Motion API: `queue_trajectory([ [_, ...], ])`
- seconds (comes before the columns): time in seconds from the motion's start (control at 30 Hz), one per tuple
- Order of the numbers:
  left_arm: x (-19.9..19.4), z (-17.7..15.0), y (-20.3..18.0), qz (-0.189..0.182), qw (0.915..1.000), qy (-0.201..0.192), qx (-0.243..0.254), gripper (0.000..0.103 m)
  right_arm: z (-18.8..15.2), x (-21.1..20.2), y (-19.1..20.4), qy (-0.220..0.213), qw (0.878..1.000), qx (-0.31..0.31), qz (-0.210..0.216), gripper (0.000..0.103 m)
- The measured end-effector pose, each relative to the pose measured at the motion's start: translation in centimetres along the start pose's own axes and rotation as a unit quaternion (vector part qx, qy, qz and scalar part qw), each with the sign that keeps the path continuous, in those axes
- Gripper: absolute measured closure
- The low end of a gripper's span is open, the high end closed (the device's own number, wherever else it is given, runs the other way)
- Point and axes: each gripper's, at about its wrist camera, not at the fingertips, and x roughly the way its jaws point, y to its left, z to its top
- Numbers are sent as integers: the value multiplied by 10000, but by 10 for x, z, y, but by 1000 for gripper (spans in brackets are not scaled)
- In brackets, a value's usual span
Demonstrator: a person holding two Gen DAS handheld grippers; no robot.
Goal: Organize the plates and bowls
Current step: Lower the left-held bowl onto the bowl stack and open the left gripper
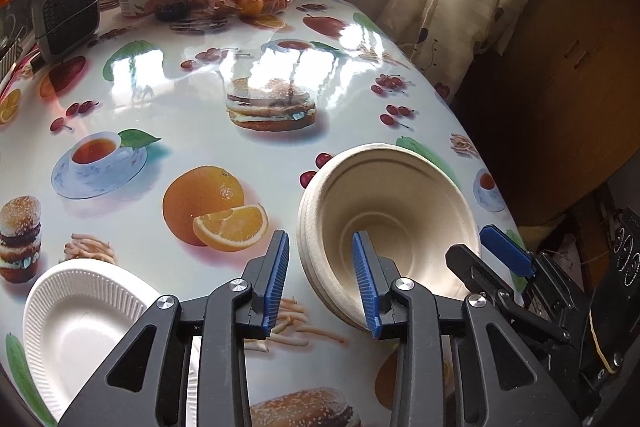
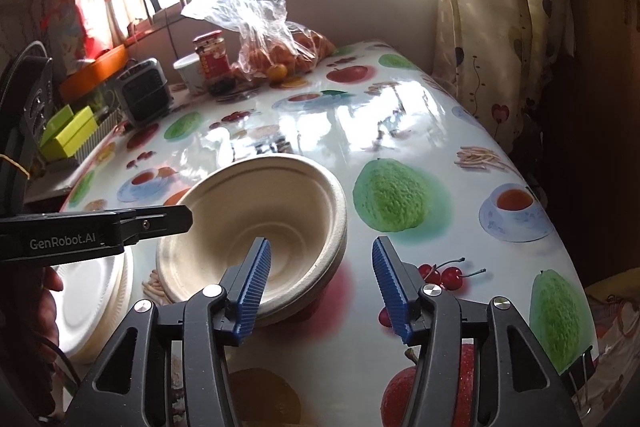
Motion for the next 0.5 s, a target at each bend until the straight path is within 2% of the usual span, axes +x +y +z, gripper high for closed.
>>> queue_trajectory([
  [0.17, 1, -3, 3, 23, 10000, 4, -82, 69, -1, 2, -13, -5, 9998, 214, -45, 50],
  [0.5, 3, -4, -1, -115, 9997, 36, -209, 69, -2, 9, -29, 89, 9980, 557, 286, 50],
])
